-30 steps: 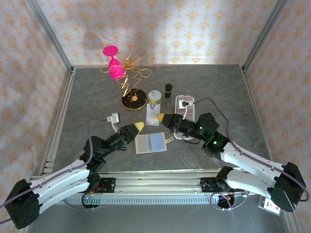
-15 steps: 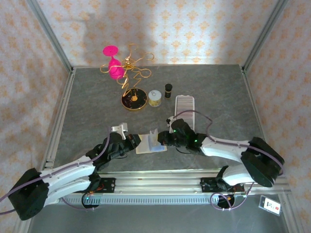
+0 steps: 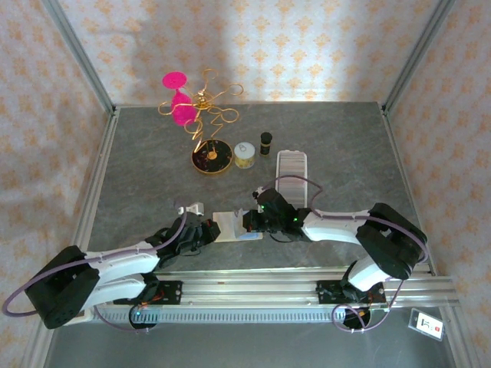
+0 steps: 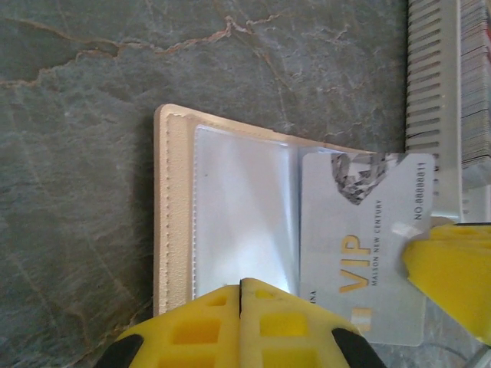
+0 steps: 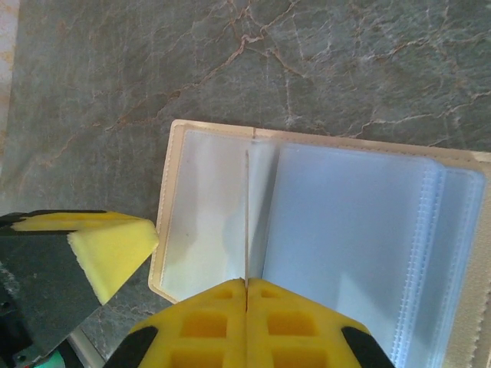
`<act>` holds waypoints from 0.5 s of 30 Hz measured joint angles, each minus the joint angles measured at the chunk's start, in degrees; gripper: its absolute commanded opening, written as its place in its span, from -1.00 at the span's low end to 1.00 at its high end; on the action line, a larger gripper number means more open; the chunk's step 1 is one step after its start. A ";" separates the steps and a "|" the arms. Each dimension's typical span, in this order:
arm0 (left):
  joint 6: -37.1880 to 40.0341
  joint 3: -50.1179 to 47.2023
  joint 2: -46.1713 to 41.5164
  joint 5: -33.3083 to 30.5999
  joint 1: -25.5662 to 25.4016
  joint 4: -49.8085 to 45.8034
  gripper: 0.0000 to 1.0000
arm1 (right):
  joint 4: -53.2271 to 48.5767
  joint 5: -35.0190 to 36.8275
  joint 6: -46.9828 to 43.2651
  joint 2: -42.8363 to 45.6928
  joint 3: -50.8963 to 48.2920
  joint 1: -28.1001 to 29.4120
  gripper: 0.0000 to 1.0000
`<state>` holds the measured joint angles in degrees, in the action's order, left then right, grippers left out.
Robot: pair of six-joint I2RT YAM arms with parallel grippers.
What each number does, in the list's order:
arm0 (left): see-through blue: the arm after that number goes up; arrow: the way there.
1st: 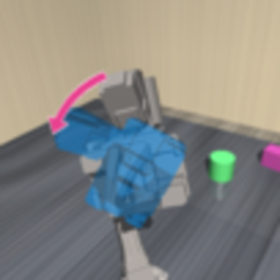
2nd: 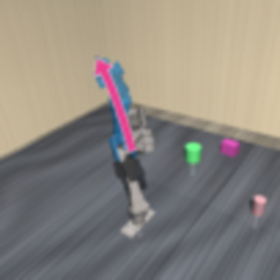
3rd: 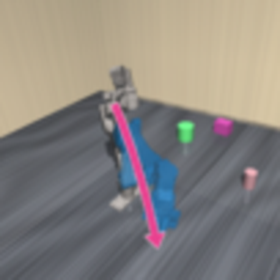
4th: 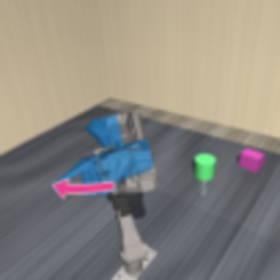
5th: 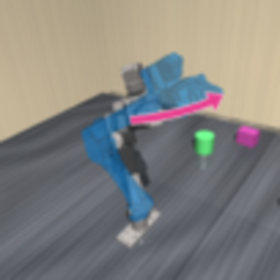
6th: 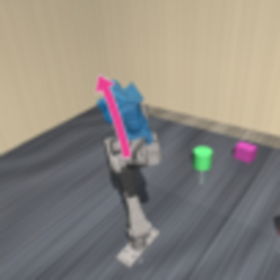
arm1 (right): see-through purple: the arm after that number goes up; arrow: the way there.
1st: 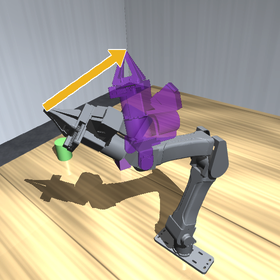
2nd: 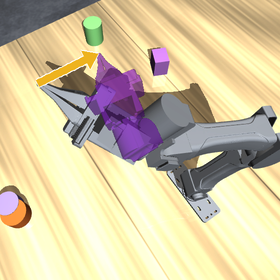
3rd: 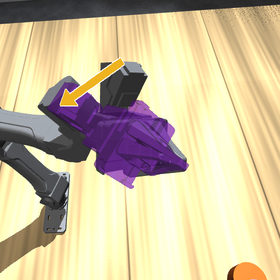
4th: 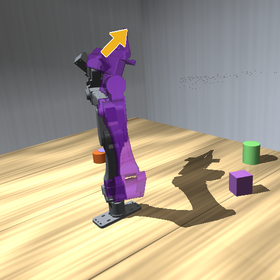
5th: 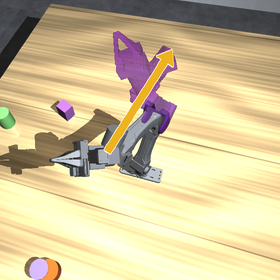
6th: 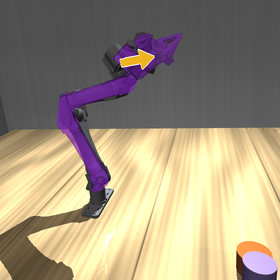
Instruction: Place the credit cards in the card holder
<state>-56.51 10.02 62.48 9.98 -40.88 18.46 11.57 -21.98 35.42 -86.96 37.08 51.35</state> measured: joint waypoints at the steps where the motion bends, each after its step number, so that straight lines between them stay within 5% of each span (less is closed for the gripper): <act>1: 0.09 0.00 0.39 0.00 0.00 0.09 -0.95 | 0.04 0.11 0.13 0.00 0.00 0.00 -1.00; 15: 1.62 0.00 3.93 -0.07 0.00 0.57 -1.00 | 3.19 1.51 5.07 0.02 0.00 0.26 -1.00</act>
<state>-54.89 10.02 66.41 9.91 -40.88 19.03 14.76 -20.47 40.49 -86.94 37.08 51.62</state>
